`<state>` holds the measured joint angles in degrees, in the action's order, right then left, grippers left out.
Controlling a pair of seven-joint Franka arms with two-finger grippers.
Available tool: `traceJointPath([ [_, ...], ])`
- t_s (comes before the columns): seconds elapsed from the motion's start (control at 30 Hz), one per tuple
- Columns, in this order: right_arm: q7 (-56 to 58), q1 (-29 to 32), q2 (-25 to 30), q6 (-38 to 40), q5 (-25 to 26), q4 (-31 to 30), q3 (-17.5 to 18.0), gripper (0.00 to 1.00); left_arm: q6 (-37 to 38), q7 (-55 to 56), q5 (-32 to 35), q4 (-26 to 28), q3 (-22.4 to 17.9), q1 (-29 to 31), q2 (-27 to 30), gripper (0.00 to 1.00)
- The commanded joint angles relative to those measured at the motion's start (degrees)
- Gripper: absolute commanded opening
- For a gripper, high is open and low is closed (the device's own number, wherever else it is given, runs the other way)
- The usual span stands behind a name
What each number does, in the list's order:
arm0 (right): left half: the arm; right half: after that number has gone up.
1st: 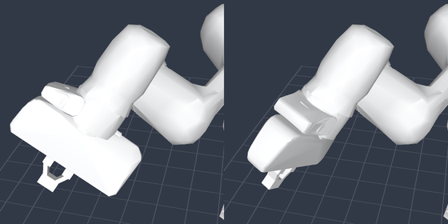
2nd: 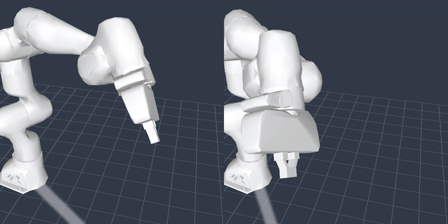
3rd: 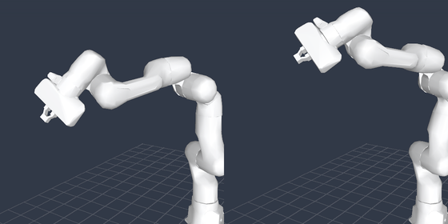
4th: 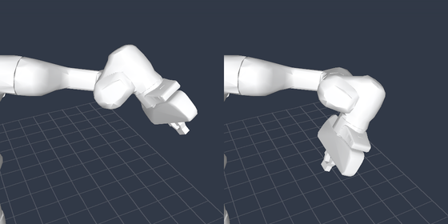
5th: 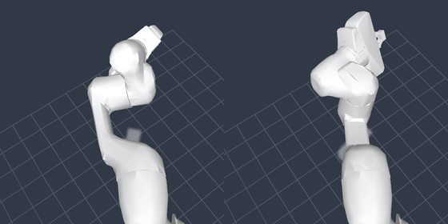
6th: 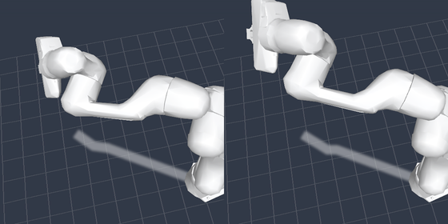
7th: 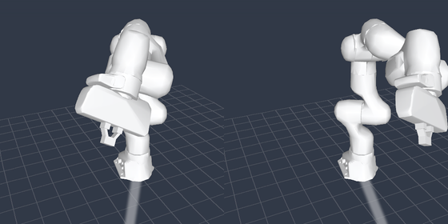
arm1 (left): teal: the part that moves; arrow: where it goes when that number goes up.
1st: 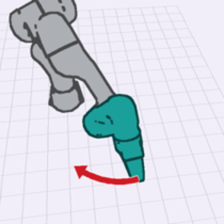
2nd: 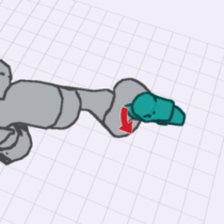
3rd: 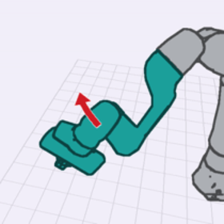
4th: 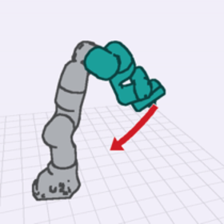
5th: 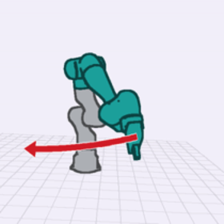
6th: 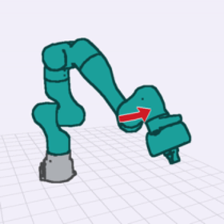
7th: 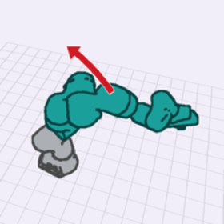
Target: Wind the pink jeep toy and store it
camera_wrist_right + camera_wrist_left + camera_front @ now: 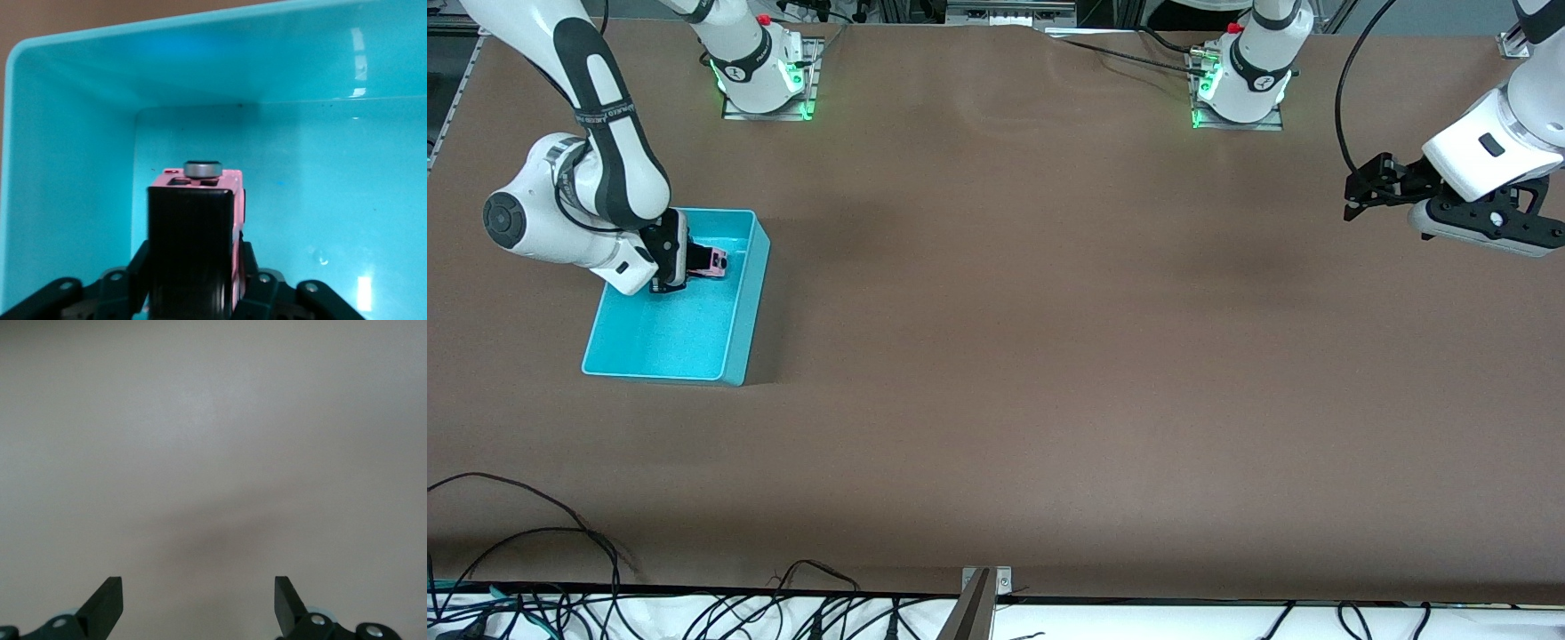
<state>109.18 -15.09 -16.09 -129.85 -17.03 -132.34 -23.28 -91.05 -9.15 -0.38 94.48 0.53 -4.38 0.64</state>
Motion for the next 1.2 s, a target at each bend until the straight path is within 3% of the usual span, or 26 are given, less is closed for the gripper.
traceJointPath([
  [0.0,2.2,0.1,-0.3,-0.7,-2.0,-0.5,0.0,1.00,1.3,-1.0,-0.1,-1.0,-0.4,-0.4,0.1,1.00],
  [0.27,2.3,0.0,0.3,0.2,-2.0,1.9,0.3,1.00,1.3,-1.0,-0.1,-1.0,-0.4,-0.4,0.1,1.00],
  [0.47,-0.4,-1.7,0.4,7.4,-2.0,11.9,0.8,1.00,1.3,-1.0,-0.1,-1.0,-0.4,-0.4,0.1,1.00],
  [0.73,-21.4,-3.1,0.4,18.4,-1.1,24.0,0.9,1.00,1.3,-1.0,-0.1,-1.0,-0.4,-0.4,0.1,1.00],
  [1.17,-42.5,-3.9,0.4,29.4,1.5,38.0,0.7,1.00,1.3,-1.0,-0.1,-1.0,-0.4,-0.4,0.1,1.00],
])
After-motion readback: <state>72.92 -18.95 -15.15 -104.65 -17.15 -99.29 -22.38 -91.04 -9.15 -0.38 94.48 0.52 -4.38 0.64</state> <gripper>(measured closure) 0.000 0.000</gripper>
